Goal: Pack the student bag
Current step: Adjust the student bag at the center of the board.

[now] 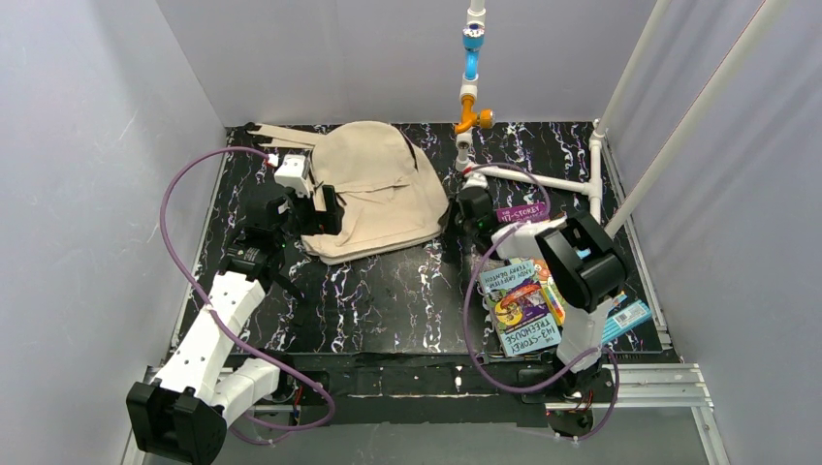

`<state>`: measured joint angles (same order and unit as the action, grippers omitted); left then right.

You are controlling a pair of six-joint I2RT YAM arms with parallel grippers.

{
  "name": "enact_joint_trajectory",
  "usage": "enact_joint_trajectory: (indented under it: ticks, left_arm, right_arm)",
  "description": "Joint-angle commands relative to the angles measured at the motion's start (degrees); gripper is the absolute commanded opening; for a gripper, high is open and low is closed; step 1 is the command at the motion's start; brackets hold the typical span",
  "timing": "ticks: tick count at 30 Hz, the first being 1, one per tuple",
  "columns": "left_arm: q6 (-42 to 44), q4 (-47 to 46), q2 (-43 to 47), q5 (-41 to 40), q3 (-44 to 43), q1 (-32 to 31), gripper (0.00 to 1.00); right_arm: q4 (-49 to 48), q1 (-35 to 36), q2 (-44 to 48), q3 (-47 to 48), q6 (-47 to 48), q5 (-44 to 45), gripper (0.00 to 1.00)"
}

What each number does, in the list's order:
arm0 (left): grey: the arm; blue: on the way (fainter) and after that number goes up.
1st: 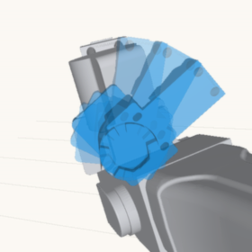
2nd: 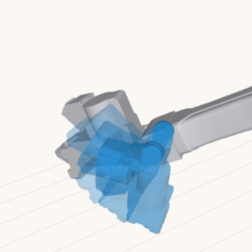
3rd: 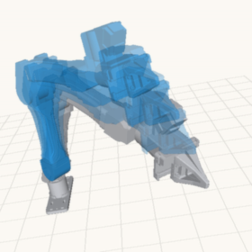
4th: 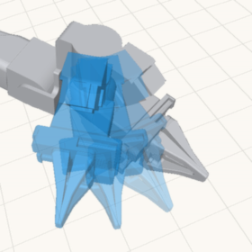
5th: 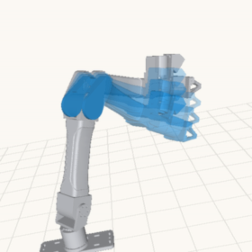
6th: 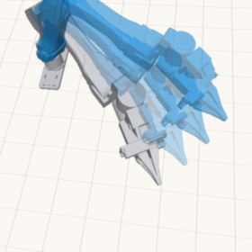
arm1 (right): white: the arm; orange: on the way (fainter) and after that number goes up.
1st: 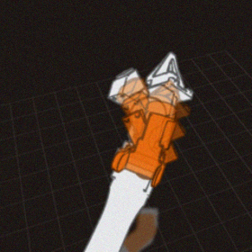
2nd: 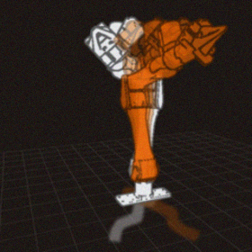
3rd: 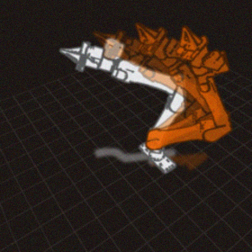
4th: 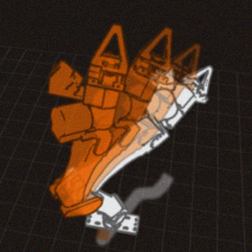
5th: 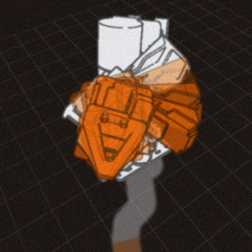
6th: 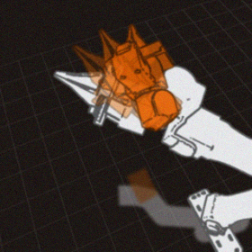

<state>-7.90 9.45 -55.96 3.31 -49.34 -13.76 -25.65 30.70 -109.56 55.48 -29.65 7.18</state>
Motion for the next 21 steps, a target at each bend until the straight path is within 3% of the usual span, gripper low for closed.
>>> enact_joint_trajectory:
  ticks: [1,4,5,7,10,12,16,21]
  left_arm:
    - [0.33,0.44,-0.21,-1.52,-1.08,-0.39,0.99]
    - [0.31,1.08,-0.96,-2.06,-1.48,-0.38,0.99]
    - [0.26,1.29,-1.16,-2.12,-1.66,-0.47,0.99]
    - [0.10,1.71,-1.55,-2.50,-1.96,-0.44,0.99]
    - [-0.01,2.41,-1.96,-2.52,-2.44,-0.42,0.99]
    - [-0.09,2.71,-2.07,-4.17,-2.51,-0.48,0.99]
    - [-0.45,3.56,-2.78,-7.33,-2.74,-0.72,0.99]
    - [-2.56,6.93,-5.03,-13.70,-4.71,-0.74,0.99]
  right_arm:
    - [-1.17,13.18,9.83,-9.63,-3.56,-3.10,0.01]
    - [-3.20,24.66,15.25,-13.45,-5.73,-4.15,0.01]
    - [-3.03,28.11,16.69,-13.84,-5.37,-4.07,0.05]
    - [-2.91,32.33,19.51,-14.56,-2.77,-5.51,0.33]
    - [4.84,32.31,23.84,-14.70,1.10,-0.23,0.61]
    - [9.07,29.88,25.96,-14.24,3.93,4.58,0.73]
    - [14.00,21.18,25.07,-9.79,5.98,1.92,0.80]
    - [23.47,20.66,15.80,4.45,12.31,5.48,0.83]
